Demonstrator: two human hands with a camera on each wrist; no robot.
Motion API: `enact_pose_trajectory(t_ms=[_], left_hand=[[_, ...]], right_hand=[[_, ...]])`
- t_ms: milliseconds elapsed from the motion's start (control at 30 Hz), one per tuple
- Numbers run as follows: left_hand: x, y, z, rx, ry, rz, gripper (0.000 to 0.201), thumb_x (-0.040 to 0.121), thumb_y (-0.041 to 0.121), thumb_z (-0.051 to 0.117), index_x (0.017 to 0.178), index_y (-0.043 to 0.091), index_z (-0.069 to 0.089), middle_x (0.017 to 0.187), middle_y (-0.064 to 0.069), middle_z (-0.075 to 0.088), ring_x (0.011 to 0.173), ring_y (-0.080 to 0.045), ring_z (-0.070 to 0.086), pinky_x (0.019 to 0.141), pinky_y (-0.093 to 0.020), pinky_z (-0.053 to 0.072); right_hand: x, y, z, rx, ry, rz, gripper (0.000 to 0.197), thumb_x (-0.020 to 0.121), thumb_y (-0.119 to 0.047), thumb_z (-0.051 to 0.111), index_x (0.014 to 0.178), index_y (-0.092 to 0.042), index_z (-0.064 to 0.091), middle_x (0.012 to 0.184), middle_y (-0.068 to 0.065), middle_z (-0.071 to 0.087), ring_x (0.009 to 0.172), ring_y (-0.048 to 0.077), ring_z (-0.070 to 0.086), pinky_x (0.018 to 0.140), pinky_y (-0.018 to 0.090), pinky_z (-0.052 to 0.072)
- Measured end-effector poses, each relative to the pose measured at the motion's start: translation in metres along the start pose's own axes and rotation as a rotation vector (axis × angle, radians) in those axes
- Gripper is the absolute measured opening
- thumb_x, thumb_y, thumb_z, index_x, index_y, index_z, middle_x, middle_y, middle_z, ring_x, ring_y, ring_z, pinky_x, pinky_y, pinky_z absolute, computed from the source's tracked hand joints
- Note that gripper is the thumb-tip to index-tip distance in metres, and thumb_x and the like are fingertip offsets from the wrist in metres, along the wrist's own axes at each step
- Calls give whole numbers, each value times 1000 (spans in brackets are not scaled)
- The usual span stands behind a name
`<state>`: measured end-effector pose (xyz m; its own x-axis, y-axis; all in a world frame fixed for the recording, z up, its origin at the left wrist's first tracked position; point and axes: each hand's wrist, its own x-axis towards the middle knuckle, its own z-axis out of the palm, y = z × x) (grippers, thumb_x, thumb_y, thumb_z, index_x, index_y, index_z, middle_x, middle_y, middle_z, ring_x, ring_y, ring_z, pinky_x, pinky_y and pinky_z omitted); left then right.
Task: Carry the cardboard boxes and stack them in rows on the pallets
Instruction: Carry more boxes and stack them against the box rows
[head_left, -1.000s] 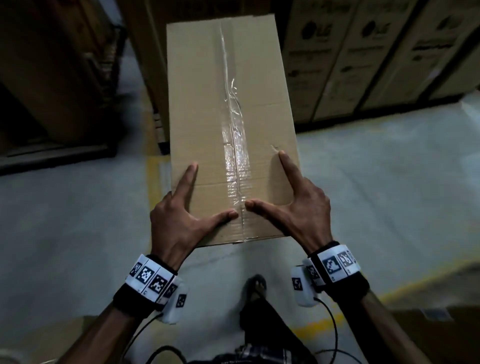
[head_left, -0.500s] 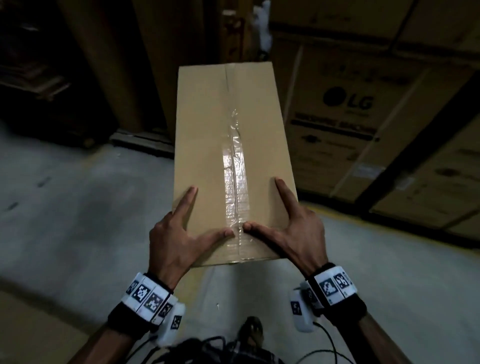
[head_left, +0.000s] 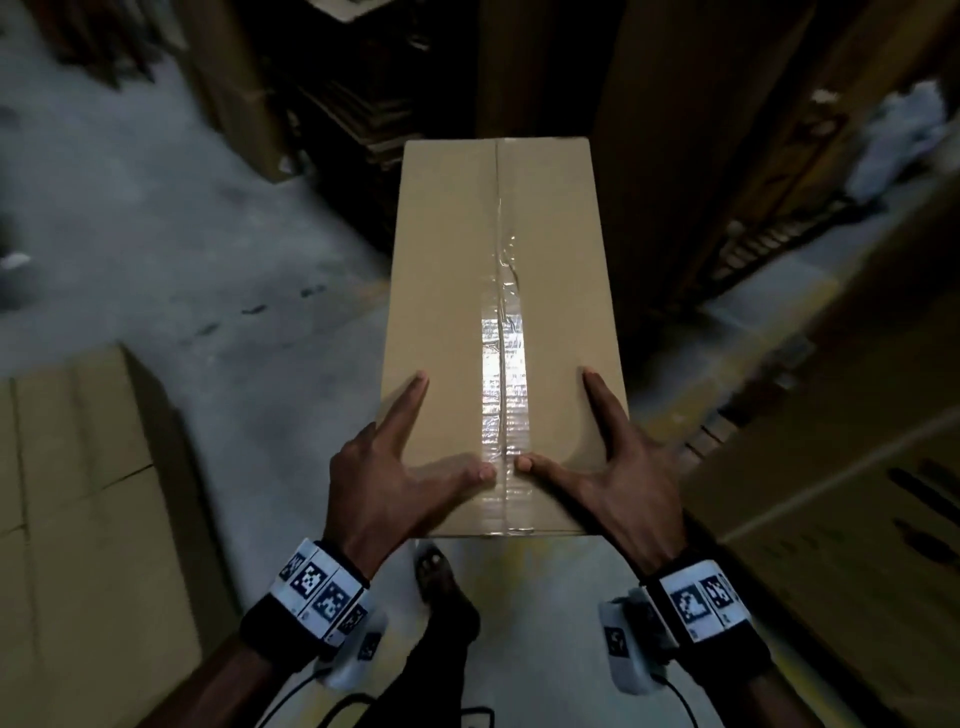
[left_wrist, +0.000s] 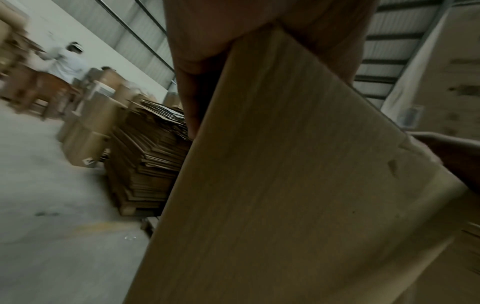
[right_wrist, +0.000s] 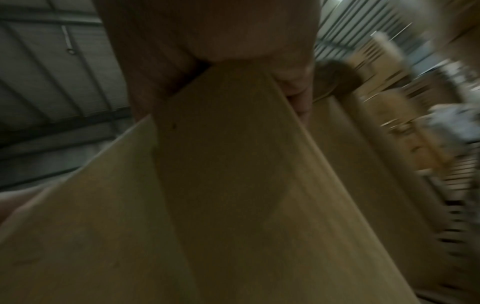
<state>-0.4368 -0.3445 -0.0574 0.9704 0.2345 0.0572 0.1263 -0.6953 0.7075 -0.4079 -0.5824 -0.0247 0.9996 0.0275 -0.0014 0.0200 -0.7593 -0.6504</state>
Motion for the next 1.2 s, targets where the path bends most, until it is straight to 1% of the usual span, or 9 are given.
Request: enact_pose_trajectory(t_ms=[100, 200, 333, 500, 767, 867, 1000, 1133, 1200], left_hand=[[82, -19, -7, 9, 26, -50, 128, 44, 101, 65, 156, 56, 20, 149, 9, 55, 130, -15, 59, 110, -31, 46], [163, -32, -24, 10, 72, -122, 128, 44, 100, 66, 154, 59, 17, 143, 5, 61, 126, -17, 61, 108, -33, 48], [245, -47, -45, 49, 125, -189, 128, 42, 101, 64, 154, 60, 17, 134, -1, 66, 120, -21, 63, 105, -31, 48], [332, -78, -77, 75, 212, -262, 126, 44, 105, 58, 154, 60, 17, 134, 0, 67, 116, -20, 65, 104, -33, 51], [489, -141, -122, 93, 327, -390, 122, 47, 100, 65, 152, 63, 16, 130, -1, 68, 117, -20, 64, 102, -33, 52], [565, -172, -141, 93, 392, -434, 123, 45, 102, 63, 152, 63, 17, 128, -1, 69, 115, -19, 66, 102, -37, 53], [646, -198, -181, 122, 447, -526, 122, 48, 101, 62, 153, 61, 16, 136, -1, 66, 122, -20, 62, 105, -36, 51], [709, -234, -220, 95, 533, -607, 122, 48, 101, 63, 153, 63, 13, 146, -1, 58, 132, -23, 55, 110, -41, 47], [734, -256, -235, 95, 603, -649, 122, 47, 103, 61, 152, 65, 12, 145, 0, 59, 131, -23, 56, 110, -43, 48]], right_hand=[[94, -25, 26, -48, -55, -70, 114, 57, -98, 64, 152, -67, 9, 143, 4, 60, 127, 31, 59, 107, 47, 48], [187, -64, 43, -79, -60, -125, 114, 55, -100, 61, 152, -65, 13, 140, 2, 63, 125, 30, 61, 106, 46, 50], [278, -107, 67, -59, -102, -181, 113, 57, -96, 66, 153, -63, 17, 136, 1, 67, 123, 29, 63, 106, 44, 51], [376, -164, 110, -15, -178, -257, 112, 57, -94, 68, 152, -64, 19, 138, 1, 64, 124, 28, 61, 107, 41, 49], [551, -254, 201, -19, -284, -410, 114, 60, -89, 71, 156, -56, 20, 140, 7, 61, 126, 29, 57, 106, 41, 48], [631, -295, 246, -8, -305, -461, 116, 58, -91, 71, 156, -56, 20, 133, 8, 65, 122, 29, 60, 101, 38, 48], [723, -363, 293, -1, -390, -529, 118, 54, -98, 64, 155, -59, 18, 133, 5, 67, 121, 28, 62, 103, 40, 51], [797, -436, 341, -8, -502, -642, 116, 57, -91, 70, 157, -55, 20, 140, 5, 62, 127, 29, 58, 105, 39, 47], [823, -470, 364, -12, -532, -695, 115, 58, -90, 71, 156, -56, 20, 140, 4, 62, 127, 30, 59, 105, 39, 46]])
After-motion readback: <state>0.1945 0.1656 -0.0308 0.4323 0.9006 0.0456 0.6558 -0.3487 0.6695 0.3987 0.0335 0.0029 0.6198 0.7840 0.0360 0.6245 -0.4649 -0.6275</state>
